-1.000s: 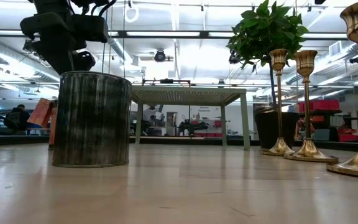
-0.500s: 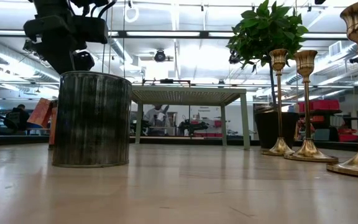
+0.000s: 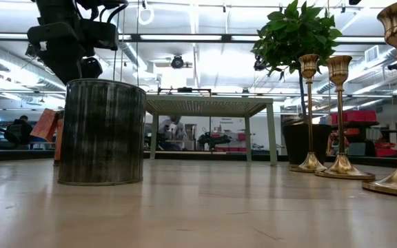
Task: Pick & Place candle stick holders
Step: Put the top silver scented candle on the shelf
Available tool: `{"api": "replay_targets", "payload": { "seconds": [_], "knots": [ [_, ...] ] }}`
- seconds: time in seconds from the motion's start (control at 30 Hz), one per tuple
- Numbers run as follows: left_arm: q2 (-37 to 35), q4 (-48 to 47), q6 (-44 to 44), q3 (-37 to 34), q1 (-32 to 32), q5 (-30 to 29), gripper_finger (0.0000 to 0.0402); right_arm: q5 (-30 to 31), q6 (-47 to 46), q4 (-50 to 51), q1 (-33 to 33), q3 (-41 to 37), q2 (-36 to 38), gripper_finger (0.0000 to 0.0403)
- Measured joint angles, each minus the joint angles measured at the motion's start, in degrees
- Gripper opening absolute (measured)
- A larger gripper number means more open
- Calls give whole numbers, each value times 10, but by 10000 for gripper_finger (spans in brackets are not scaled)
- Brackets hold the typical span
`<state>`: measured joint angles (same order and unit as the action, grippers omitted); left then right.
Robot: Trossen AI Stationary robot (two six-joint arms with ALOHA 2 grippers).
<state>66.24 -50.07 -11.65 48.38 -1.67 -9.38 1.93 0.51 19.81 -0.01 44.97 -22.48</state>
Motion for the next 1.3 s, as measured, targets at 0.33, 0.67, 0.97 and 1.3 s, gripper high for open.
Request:
{"api": "replay_targets", "payload": {
  "seconds": [0.33, 0.67, 0.97, 1.3],
  "knots": [
    [37, -9, -16, 0, 31, 16, 400, 0, 0, 0, 0, 0, 0, 37],
    [77, -11, -11, 0, 57, 55, 400, 0, 0, 12, 0, 0, 0, 37],
    [105, -2, -1, -1, 64, 62, 400, 0, 0, 16, 0, 0, 0, 37],
    [107, 20, 3, -1, 64, 54, 399, 0, -3, 18, 0, 0, 0, 37]
  ]
}}
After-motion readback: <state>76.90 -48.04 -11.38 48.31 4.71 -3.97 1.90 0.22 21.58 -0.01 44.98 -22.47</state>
